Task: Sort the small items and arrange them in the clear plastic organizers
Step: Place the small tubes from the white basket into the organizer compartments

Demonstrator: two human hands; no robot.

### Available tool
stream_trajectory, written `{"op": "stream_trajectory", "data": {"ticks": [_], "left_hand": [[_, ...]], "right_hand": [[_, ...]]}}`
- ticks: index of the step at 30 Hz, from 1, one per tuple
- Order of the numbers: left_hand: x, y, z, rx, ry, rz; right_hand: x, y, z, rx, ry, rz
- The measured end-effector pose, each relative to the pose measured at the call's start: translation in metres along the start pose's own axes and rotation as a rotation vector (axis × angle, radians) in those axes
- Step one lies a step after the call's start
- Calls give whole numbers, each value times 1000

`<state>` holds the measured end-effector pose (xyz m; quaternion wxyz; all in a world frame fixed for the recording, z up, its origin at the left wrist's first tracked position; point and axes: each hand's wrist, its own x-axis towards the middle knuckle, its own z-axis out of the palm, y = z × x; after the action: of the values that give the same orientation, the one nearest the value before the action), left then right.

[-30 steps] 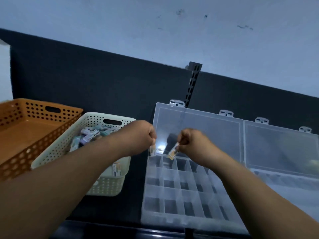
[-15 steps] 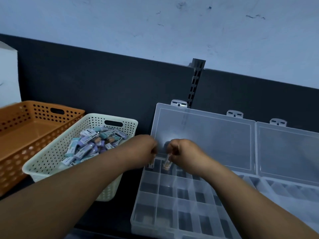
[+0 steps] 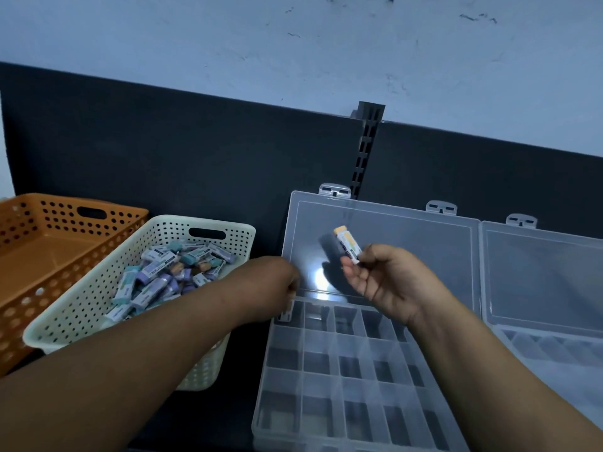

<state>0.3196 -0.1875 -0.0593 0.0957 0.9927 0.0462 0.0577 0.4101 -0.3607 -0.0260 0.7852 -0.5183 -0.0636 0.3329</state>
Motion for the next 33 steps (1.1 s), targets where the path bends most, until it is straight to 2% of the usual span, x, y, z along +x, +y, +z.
{"op": "stream_trajectory", "data": {"ticks": [3, 8, 10, 12, 16, 19, 25, 33], "left_hand": [[1, 0, 1, 6, -2, 7], [1, 0, 2, 11, 2, 4], [1, 1, 2, 8, 5, -2], [0, 1, 2, 5, 5, -9], [-1, 1, 2, 0, 11, -19], [-1, 2, 2, 1, 16, -30], [-1, 2, 2, 9, 21, -36], [0, 3, 2, 10, 33, -26]], "right_hand": [[-1, 7, 0, 102, -68, 49], [-2, 11, 3, 25, -219, 35], [-4, 11, 5, -104, -230, 30], [-3, 14, 4, -357, -199, 0], [8, 24, -3, -799, -83, -215], [11, 29, -4, -1032, -83, -298], [15, 38, -6, -1251, -117, -431], [17, 45, -9, -1454, -123, -459]]}}
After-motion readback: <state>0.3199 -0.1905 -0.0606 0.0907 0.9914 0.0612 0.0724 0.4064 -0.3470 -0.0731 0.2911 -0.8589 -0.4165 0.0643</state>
